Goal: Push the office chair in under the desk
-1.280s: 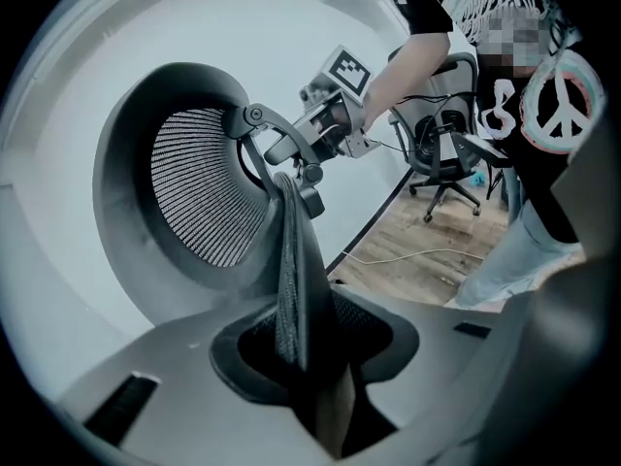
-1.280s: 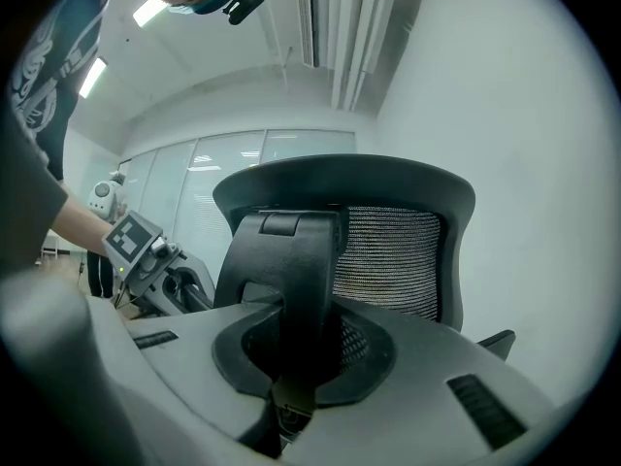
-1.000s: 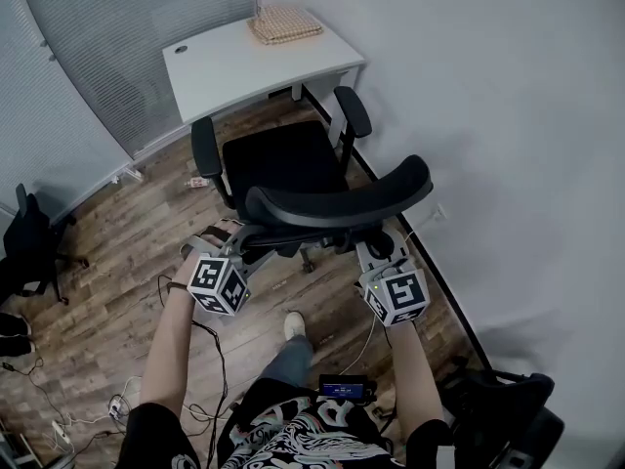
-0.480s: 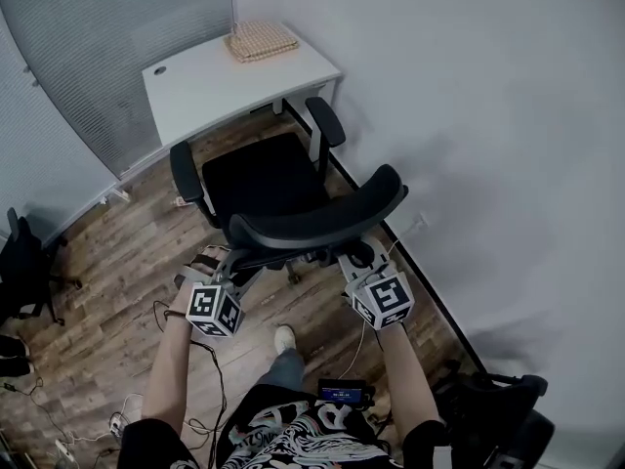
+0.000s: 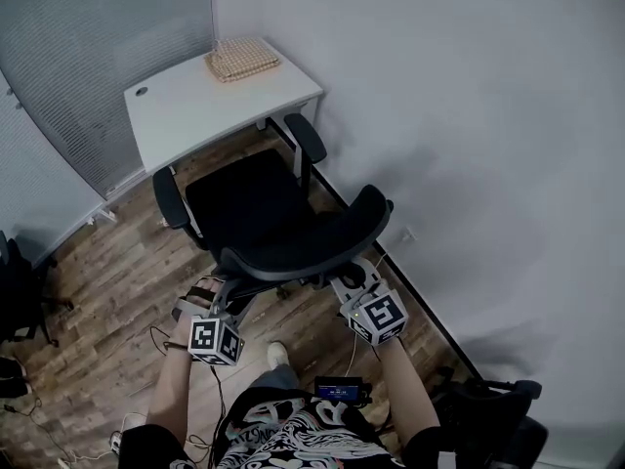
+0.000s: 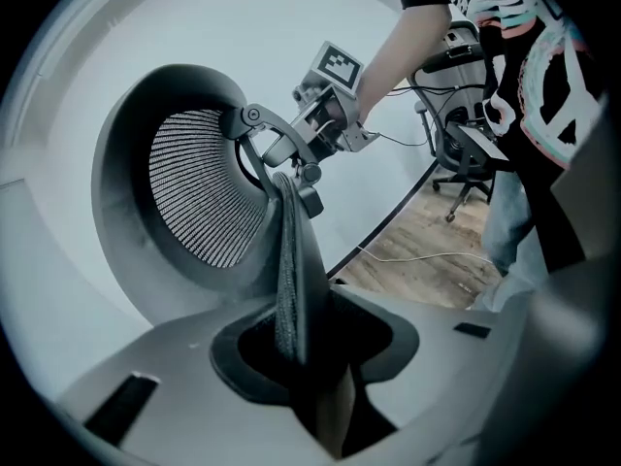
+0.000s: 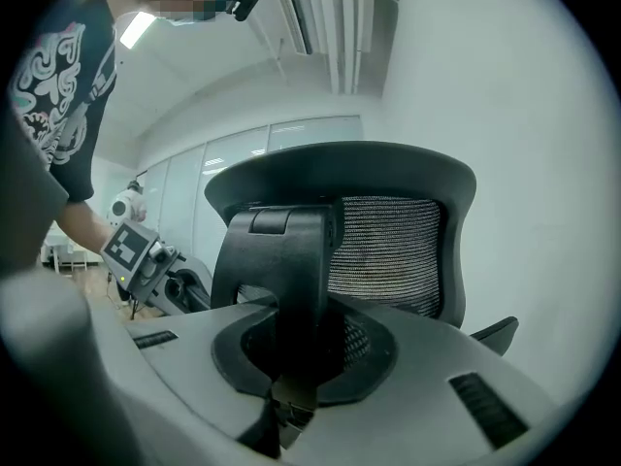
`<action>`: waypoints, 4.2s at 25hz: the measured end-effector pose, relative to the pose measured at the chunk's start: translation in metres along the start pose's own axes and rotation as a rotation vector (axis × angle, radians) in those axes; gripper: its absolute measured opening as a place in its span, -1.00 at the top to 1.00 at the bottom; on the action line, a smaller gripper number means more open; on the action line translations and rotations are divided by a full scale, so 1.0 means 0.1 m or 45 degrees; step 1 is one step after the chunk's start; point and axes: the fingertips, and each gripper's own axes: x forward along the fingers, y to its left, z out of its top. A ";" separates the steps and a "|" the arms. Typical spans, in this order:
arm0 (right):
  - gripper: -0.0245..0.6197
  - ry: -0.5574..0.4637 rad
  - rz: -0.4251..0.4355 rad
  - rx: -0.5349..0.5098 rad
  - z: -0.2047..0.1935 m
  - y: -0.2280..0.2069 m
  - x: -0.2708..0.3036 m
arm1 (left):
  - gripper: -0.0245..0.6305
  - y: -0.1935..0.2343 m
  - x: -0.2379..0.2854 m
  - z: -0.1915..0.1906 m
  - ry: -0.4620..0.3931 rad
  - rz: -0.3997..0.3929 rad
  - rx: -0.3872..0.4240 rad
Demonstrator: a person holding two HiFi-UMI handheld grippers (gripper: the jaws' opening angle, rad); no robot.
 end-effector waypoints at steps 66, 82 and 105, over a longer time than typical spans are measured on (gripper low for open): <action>0.80 0.002 0.154 0.002 -0.04 -0.60 0.17 | 0.48 0.18 0.44 0.22 0.048 -0.009 -0.142; 0.76 0.006 -0.022 -0.022 -0.06 -0.64 -0.05 | 0.19 0.03 0.41 0.27 0.039 -0.172 -0.210; 0.82 -0.097 -0.588 0.109 0.07 -0.36 -1.30 | 0.84 0.92 -0.61 0.65 -0.675 0.419 -1.092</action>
